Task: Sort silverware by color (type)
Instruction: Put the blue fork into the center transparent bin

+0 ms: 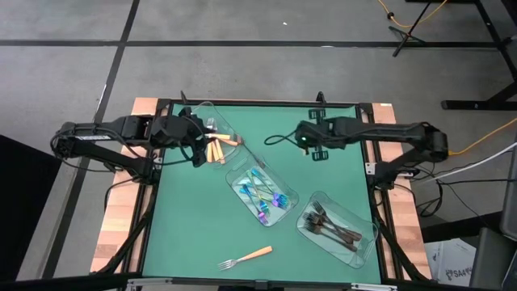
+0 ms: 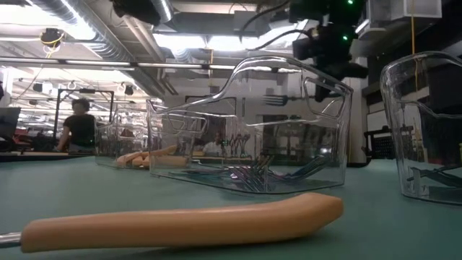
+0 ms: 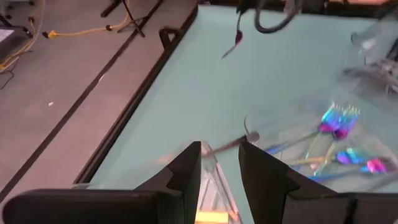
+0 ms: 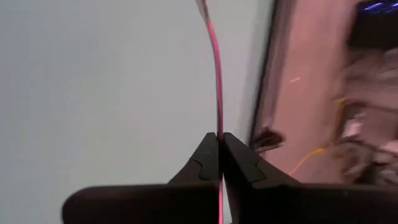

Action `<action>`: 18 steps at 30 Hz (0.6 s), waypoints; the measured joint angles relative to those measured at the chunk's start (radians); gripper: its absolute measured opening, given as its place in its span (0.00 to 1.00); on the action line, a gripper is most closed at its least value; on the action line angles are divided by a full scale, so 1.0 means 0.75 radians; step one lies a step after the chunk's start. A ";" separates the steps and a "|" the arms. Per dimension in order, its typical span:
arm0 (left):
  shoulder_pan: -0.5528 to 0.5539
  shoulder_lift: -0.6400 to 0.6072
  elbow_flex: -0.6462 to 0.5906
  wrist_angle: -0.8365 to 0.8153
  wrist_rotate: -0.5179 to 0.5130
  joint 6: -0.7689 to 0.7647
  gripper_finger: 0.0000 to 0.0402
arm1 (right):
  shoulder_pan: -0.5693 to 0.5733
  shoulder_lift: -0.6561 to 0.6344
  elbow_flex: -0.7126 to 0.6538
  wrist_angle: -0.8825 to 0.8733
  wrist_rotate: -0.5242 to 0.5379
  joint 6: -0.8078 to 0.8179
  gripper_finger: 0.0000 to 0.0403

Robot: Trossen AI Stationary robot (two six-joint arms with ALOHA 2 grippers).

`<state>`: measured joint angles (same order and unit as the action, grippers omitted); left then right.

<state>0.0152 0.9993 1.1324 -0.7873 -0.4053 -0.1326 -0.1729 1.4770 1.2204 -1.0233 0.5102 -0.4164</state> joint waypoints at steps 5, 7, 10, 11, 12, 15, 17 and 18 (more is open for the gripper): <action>0.062 0.000 0.000 0.109 0.031 0.000 0.26 | 0.055 -0.091 -0.166 0.318 0.177 -0.323 0.00; 0.095 0.000 0.000 0.152 0.077 0.000 0.26 | 0.076 -0.089 -0.189 0.454 0.206 -0.481 0.00; 0.140 0.010 0.000 0.219 0.178 -0.001 0.26 | 0.100 -0.089 -0.211 0.702 0.193 -0.702 0.00; 0.153 0.015 0.000 0.238 0.204 -0.001 0.26 | 0.106 -0.089 -0.214 0.786 0.179 -0.768 0.00; 0.164 0.021 0.000 0.258 0.222 -0.001 0.26 | 0.115 -0.088 -0.216 0.862 0.164 -0.829 0.00; 0.192 0.047 0.000 0.321 0.265 -0.037 0.26 | 0.130 -0.088 -0.216 1.103 0.119 -0.977 0.00; 0.213 0.067 0.000 0.346 0.290 -0.073 0.26 | 0.137 -0.088 -0.216 1.229 0.060 -1.056 0.00; 0.221 0.075 0.000 0.354 0.301 -0.095 0.26 | 0.137 -0.088 -0.216 1.280 0.019 -1.095 0.00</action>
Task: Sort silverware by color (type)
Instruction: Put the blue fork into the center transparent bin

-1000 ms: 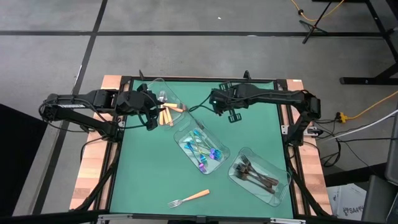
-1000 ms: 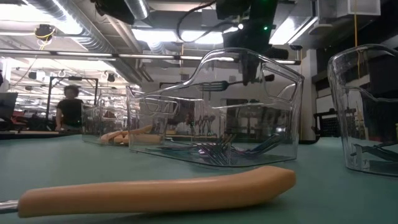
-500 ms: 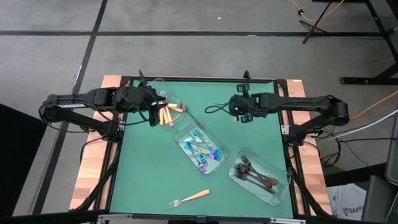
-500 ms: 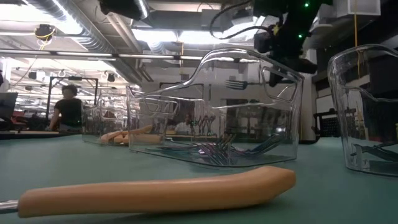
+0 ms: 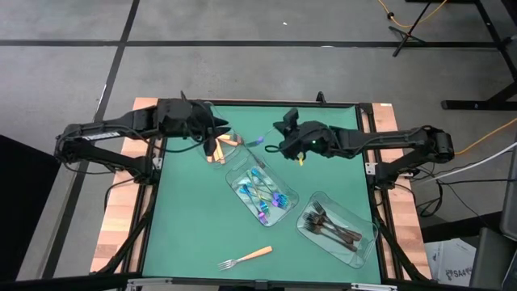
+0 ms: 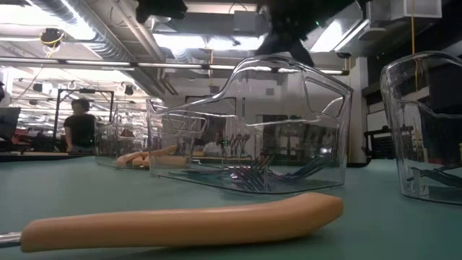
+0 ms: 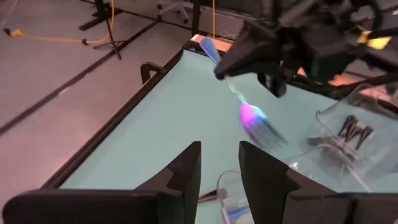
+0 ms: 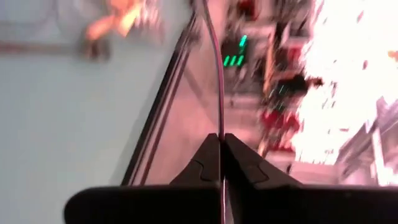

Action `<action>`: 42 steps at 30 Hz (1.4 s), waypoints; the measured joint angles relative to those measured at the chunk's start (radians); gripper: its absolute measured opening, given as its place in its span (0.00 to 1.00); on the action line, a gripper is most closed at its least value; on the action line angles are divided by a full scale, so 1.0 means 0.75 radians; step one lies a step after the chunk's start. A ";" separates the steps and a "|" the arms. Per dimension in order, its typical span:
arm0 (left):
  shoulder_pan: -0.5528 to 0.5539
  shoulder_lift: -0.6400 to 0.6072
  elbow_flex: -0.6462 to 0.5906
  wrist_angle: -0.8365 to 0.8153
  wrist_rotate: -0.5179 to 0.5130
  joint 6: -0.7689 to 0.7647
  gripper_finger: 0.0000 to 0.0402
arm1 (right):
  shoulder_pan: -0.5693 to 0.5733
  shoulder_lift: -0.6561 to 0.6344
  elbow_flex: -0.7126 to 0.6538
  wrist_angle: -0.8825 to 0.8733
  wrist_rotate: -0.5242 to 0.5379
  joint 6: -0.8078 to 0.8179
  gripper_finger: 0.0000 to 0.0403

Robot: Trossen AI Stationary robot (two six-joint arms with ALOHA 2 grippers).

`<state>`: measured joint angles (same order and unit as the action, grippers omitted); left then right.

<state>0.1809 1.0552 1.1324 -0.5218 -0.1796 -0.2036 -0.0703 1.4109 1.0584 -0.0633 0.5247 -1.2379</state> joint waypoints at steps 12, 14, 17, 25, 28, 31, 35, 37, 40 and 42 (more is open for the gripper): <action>0.068 0.080 0.000 0.124 0.219 -0.256 0.26 | -0.002 0.062 0.000 0.237 -0.398 -0.311 0.00; 0.074 0.101 0.000 0.125 0.266 -0.318 0.26 | -0.002 0.088 -0.001 0.269 -0.399 -0.356 0.00; 0.075 0.143 0.000 0.124 0.312 -0.382 0.26 | -0.002 0.115 -0.001 0.349 -0.401 -0.421 0.00; 0.075 0.257 0.000 0.136 0.425 -0.427 0.26 | -0.002 0.135 -0.001 0.440 -0.513 -0.489 0.00; 0.075 0.287 0.000 0.167 0.468 -0.428 0.26 | -0.001 0.135 0.000 0.467 -0.517 -0.490 0.00; 0.075 0.306 0.000 0.202 0.504 -0.430 0.26 | -0.002 0.135 0.000 0.466 -0.517 -0.490 0.00; 0.075 0.316 0.000 0.229 0.513 -0.459 0.26 | -0.002 0.135 0.000 0.469 -0.524 -0.490 0.00; 0.075 0.316 0.000 0.248 0.513 -0.460 0.26 | -0.002 0.135 0.000 0.467 -0.541 -0.490 0.00; 0.075 0.316 0.000 0.250 0.513 -0.461 0.26 | -0.001 0.135 0.000 0.469 -0.556 -0.490 0.00; 0.075 0.316 0.000 0.266 0.528 -0.475 0.26 | -0.002 0.135 0.000 0.468 -0.565 -0.490 0.00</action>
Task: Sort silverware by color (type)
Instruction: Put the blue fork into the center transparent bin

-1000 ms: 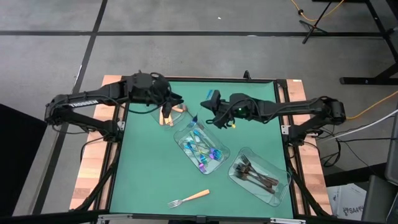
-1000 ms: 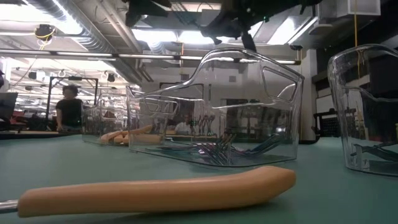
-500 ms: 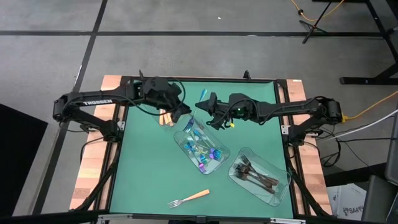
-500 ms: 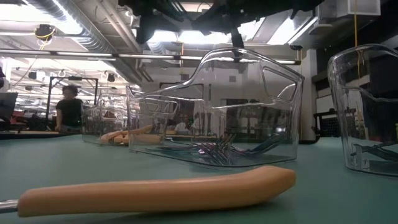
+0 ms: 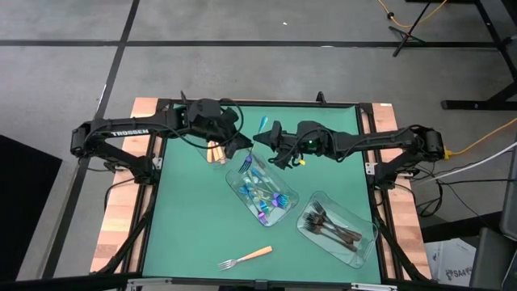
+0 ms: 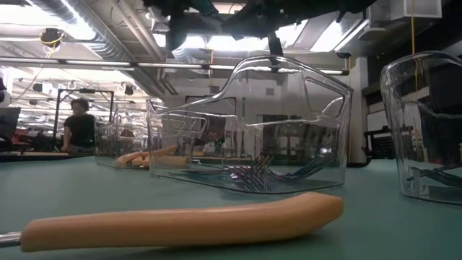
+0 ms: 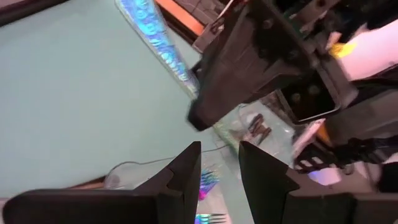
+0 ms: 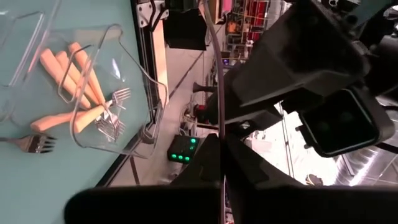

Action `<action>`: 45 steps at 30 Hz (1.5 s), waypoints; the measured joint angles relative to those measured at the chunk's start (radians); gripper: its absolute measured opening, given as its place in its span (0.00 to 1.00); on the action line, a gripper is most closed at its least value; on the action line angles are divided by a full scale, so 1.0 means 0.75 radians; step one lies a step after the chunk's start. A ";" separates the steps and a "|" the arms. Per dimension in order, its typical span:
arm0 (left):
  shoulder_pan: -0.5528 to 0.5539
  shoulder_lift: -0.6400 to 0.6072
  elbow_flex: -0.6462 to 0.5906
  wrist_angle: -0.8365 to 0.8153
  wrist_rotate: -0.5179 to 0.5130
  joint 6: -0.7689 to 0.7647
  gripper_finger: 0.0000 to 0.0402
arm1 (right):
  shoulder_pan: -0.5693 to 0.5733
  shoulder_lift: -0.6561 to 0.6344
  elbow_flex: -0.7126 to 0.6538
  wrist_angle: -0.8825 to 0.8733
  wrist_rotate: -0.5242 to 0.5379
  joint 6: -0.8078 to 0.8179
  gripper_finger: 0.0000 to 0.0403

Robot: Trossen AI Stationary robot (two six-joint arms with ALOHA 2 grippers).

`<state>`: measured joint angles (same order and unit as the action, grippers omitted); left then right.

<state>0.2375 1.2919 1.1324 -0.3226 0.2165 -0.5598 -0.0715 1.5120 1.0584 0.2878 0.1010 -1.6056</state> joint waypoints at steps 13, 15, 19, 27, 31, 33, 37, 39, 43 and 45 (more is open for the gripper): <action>-0.044 0.025 0.000 0.033 0.043 -0.054 0.26 | 0.000 0.000 0.000 0.003 -0.001 0.000 0.00; -0.059 0.051 0.000 0.039 0.044 -0.054 0.26 | 0.000 0.000 0.000 0.004 -0.001 -0.001 0.00; -0.069 0.098 0.000 0.065 0.046 -0.054 0.26 | 0.000 0.000 0.000 -0.001 0.000 -0.002 0.00; -0.064 0.103 0.000 0.075 0.039 -0.047 0.26 | 0.000 0.000 0.000 -0.006 -0.005 -0.001 0.00; -0.050 0.100 0.000 0.075 0.036 -0.045 0.26 | 0.000 0.000 0.000 -0.011 -0.031 0.000 0.00; -0.042 0.100 0.000 0.075 0.035 -0.045 0.26 | 0.000 0.000 0.000 -0.014 -0.046 0.000 0.00; -0.027 0.100 0.000 0.076 0.036 -0.044 0.26 | 0.000 0.000 0.000 -0.015 -0.055 0.000 0.00; -0.023 0.100 0.000 0.075 0.036 -0.044 0.25 | 0.000 0.000 0.000 -0.015 -0.055 0.000 0.00; -0.023 0.100 0.000 0.075 0.037 -0.044 0.21 | 0.000 0.000 0.000 -0.015 -0.055 0.000 0.00; -0.022 0.100 0.000 0.075 0.048 -0.044 0.18 | 0.000 0.000 0.000 -0.015 -0.056 0.000 0.00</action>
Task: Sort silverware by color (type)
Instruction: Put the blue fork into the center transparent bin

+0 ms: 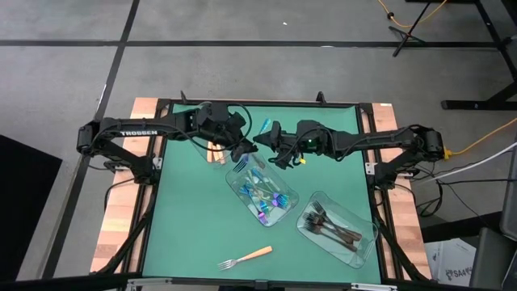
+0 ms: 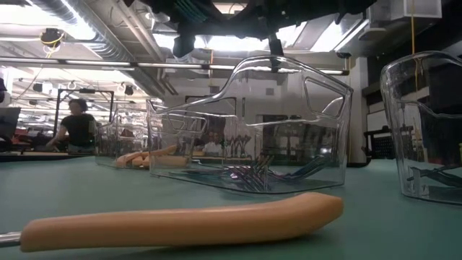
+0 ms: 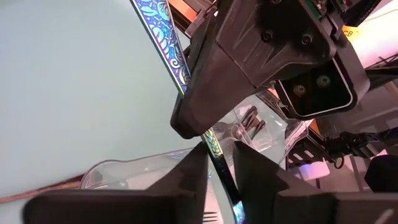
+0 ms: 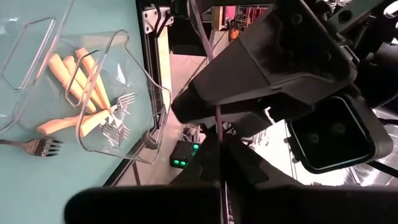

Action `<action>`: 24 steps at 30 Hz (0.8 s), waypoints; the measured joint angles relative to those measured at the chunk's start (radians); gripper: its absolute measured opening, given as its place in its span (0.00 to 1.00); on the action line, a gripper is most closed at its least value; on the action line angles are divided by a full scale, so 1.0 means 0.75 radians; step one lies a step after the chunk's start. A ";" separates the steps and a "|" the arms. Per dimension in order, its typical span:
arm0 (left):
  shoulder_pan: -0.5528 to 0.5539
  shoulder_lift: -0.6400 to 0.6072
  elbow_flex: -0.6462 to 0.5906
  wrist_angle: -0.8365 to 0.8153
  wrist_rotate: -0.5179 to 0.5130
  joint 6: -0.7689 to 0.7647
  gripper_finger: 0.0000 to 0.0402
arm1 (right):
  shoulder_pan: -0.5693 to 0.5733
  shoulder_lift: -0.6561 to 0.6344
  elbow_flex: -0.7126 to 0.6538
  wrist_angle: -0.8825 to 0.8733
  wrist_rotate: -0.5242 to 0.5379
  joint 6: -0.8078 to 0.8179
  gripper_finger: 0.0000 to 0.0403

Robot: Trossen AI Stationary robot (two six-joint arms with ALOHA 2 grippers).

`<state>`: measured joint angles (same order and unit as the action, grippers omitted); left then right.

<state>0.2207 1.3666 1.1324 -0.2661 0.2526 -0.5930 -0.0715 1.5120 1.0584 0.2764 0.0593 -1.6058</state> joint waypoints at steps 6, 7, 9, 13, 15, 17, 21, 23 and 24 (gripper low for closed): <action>0.001 0.000 0.000 -0.020 -0.010 -0.012 0.04 | 0.000 -0.001 0.000 0.000 0.001 -0.004 0.00; 0.002 0.000 0.000 -0.020 -0.013 -0.012 0.02 | 0.000 -0.002 0.000 -0.001 0.002 -0.004 0.00; 0.002 -0.001 0.000 -0.020 -0.019 -0.015 0.02 | 0.000 -0.002 0.000 -0.001 0.001 -0.004 0.00; 0.001 -0.001 0.000 -0.020 -0.018 -0.014 0.02 | 0.000 -0.002 0.000 0.001 0.002 0.003 0.04; 0.001 -0.001 0.000 -0.017 -0.018 -0.010 0.02 | 0.000 -0.002 0.000 0.004 0.012 0.006 0.07; 0.000 -0.001 0.000 -0.009 -0.017 -0.009 0.01 | 0.000 -0.002 0.000 0.006 0.034 0.007 0.12; -0.002 -0.001 0.000 -0.018 -0.026 -0.061 0.01 | 0.001 -0.002 0.000 0.016 0.064 0.009 0.21; -0.001 -0.001 0.000 -0.048 -0.036 -0.097 0.01 | 0.001 -0.002 0.000 0.015 0.084 0.009 0.25; -0.002 -0.001 0.000 -0.064 -0.040 -0.121 0.01 | 0.001 -0.002 0.000 0.014 0.100 0.008 0.26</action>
<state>0.2195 1.3663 1.1324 -0.3139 0.2224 -0.6840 -0.0711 1.5103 1.0584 0.2867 0.1345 -1.5995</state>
